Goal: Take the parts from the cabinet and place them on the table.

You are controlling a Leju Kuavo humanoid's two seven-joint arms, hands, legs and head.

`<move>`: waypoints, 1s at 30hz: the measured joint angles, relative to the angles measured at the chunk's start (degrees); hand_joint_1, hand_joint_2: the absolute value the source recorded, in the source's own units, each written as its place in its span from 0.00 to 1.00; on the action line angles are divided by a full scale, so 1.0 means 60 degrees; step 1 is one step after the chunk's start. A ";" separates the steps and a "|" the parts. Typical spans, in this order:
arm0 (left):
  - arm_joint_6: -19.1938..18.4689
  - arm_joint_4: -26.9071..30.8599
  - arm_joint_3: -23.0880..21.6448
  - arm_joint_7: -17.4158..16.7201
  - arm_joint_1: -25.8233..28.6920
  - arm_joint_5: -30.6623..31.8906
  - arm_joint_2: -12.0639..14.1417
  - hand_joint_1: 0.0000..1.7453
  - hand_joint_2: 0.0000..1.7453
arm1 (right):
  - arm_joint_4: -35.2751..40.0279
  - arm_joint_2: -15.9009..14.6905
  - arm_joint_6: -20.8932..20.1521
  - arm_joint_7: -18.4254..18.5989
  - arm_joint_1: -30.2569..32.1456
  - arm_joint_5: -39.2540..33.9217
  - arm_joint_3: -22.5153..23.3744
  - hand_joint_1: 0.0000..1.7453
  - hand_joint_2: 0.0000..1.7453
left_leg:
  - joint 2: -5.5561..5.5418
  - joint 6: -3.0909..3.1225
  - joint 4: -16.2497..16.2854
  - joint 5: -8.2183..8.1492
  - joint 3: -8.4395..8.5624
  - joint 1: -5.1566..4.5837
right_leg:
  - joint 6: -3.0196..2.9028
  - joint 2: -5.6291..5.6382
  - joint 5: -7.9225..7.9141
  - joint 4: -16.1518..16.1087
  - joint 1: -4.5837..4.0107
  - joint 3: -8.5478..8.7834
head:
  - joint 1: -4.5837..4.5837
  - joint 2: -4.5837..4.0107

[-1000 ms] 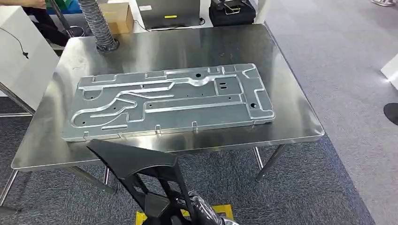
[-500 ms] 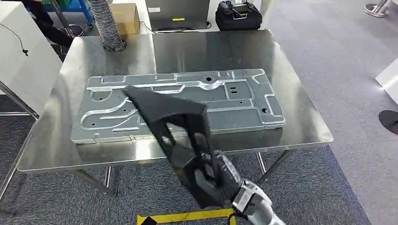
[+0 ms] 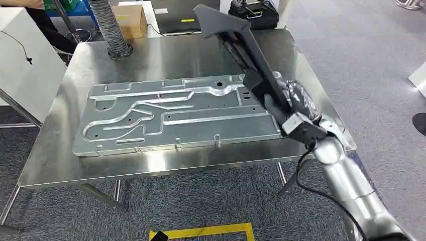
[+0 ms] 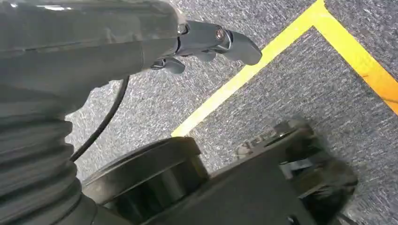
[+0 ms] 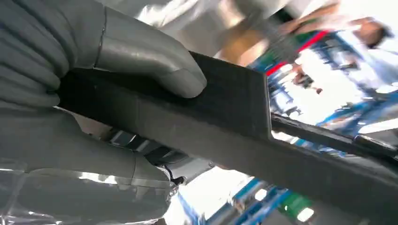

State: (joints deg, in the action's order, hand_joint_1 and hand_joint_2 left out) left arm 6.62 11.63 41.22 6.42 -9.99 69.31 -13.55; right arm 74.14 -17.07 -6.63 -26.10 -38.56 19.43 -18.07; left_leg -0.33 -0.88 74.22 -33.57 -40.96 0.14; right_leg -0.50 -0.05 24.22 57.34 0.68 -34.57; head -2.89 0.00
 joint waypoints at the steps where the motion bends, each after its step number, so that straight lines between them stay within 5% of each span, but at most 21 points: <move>1: 0.0000 0.0000 0.0000 0.0004 0.0003 -0.0004 0.0000 0.00 1.00 | -0.0479 -0.0085 0.0203 0.0067 -0.0503 0.0453 -0.0037 1.00 1.00 | 0.0002 -0.0027 0.0471 -0.0049 -0.0277 0.0024 | 0.0003 -0.0001 0.0002 0.0004 0.0003 0.0002 | 0.0000 0.0000; 3: 0.0000 0.0000 0.0000 0.0015 0.0002 -0.0040 0.0011 0.00 1.00 | -0.1685 -0.0190 0.0768 0.0114 -0.1610 0.1616 -0.0311 1.00 1.00 | 0.0004 -0.0065 0.0016 0.0484 -0.0202 0.0075 | 0.0029 0.0009 0.0018 0.0024 0.0029 0.0008 | 0.0000 0.0000; 5: 0.0022 0.0000 0.0000 0.0073 -0.0018 -0.0055 0.0018 0.00 1.00 | -0.3073 -0.0310 0.1268 0.0073 -0.2714 0.2622 -0.0731 1.00 1.00 | 0.0023 -0.0064 -0.1702 0.1472 0.0532 0.0115 | 0.0137 0.0000 0.0091 0.0087 0.0058 0.0056 | 0.0000 0.0000; 6: 0.0044 0.0000 0.0000 0.0091 -0.0013 -0.0055 0.0018 0.00 1.00 | -0.3583 -0.0328 0.1456 0.0081 -0.3147 0.2940 -0.0919 1.00 1.00 | 0.0047 -0.0040 -0.2327 0.1656 0.0745 0.0129 | 0.0210 -0.0018 0.0139 0.0117 0.0047 0.0044 | 0.0004 0.0000; 7: 0.0066 0.0000 0.0000 0.0109 -0.0013 -0.0058 0.0018 0.00 1.00 | -0.4103 -0.0382 0.1634 0.0113 -0.3567 0.3208 -0.1108 1.00 1.00 | 0.0041 0.0014 -0.2530 0.1569 0.0869 0.0109 | 0.0270 -0.0030 0.0162 0.0218 -0.0045 -0.0039 | 0.0000 0.0000; 12: 0.0248 0.0000 0.0004 0.0095 0.0008 -0.0058 0.0040 0.00 1.00 | -0.6288 -0.0441 0.1958 0.0529 -0.4840 0.4801 -0.2329 1.00 1.00 | -0.0007 0.0346 -0.2548 0.1596 0.0846 0.0121 | 0.0487 -0.0070 0.0288 0.0308 0.0036 -0.0080 | 0.0011 0.0000; 15: 0.0485 0.0000 0.0000 -0.0022 -0.0014 -0.0018 0.0040 0.00 1.00 | -0.7203 -0.0427 0.1877 0.0540 -0.5293 0.5278 -0.2890 1.00 1.00 | -0.0023 0.0456 -0.2552 0.1564 0.0867 0.0103 | 0.0562 -0.0037 0.1242 0.2401 0.0034 -0.1115 | 0.0011 0.0000; 17: 0.0689 0.0000 0.0000 -0.0087 -0.0002 0.0037 0.0047 0.00 1.00 | -0.7687 -0.0401 0.1797 0.0536 -0.5317 0.5621 -0.3327 1.00 1.00 | -0.0053 0.0481 -0.2550 0.1529 0.0917 0.0093 | 0.0564 -0.0035 0.1341 0.3298 0.0035 -0.1671 | 0.0011 0.0000; 19: 0.0878 0.0000 0.0000 -0.0131 -0.0010 0.0047 0.0044 0.00 1.00 | -0.8033 -0.0314 0.1724 0.0554 -0.5302 0.5901 -0.3757 1.00 1.00 | -0.0083 0.0463 -0.2544 0.1477 0.0988 0.0074 | 0.0490 -0.0034 0.0601 0.2396 0.0032 -0.1379 | 0.0011 0.0000; 21: 0.1024 0.0000 0.0000 -0.0164 -0.0020 0.0084 0.0022 0.00 1.00 | -0.8266 -0.0168 0.1721 0.0642 -0.5293 0.6145 -0.4099 1.00 1.00 | -0.0082 0.0413 -0.2546 0.1406 0.1074 0.0046 | 0.0336 -0.0035 -0.0360 0.0527 -0.0007 -0.0567 | 0.0011 0.0000; 24: 0.1188 0.0000 -0.0026 -0.0262 -0.0084 0.0182 -0.0007 0.00 1.00 | -0.8626 0.0124 0.1743 0.0846 -0.5105 0.6353 -0.4540 1.00 1.00 | -0.0073 0.0299 -0.2554 0.1384 0.1027 0.0015 | 0.0230 -0.0015 -0.0217 0.0179 -0.0130 -0.0449 | 0.0011 0.0004; 25: 0.1231 0.0000 -0.0036 -0.0284 -0.0078 0.0219 -0.0011 0.00 1.00 | -0.8692 0.0219 0.1768 0.0901 -0.4968 0.6393 -0.4634 0.00 0.00 | -0.0067 0.0251 -0.2592 0.1380 0.1055 0.0031 | 0.0185 -0.0010 -0.0197 0.0188 -0.0142 -0.0438 | 0.0011 0.0000; 28: 0.1388 0.0000 -0.0055 -0.0350 -0.0097 0.0288 -0.0026 0.00 1.00 | -0.8866 0.0656 0.1940 0.1079 -0.4533 0.6378 -0.4842 0.00 0.00 | -0.0026 0.0087 -0.2207 0.1032 0.0969 -0.0007 | 0.0037 0.0004 -0.0240 -0.0023 -0.0002 -0.0250 | 0.0007 0.0000; 30: 0.1486 0.0000 -0.0058 -0.0386 -0.0103 0.0317 -0.0033 0.00 1.00 | -0.8987 0.0955 0.2063 0.1148 -0.4235 0.6312 -0.4940 0.00 0.00 | -0.0015 0.0032 -0.0739 0.0346 0.0271 0.0026 | -0.0027 0.0005 -0.0211 -0.0021 -0.0015 -0.0220 | 0.0011 0.0000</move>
State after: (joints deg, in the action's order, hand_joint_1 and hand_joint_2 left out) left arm 15.54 11.63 40.87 4.11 -10.61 71.21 -13.75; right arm 20.22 -11.34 5.75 -19.21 -63.97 57.31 -47.71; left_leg -0.42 -0.69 69.79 -31.49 -39.34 0.30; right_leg -0.65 -0.02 22.95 57.22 0.59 -35.89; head -2.82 0.00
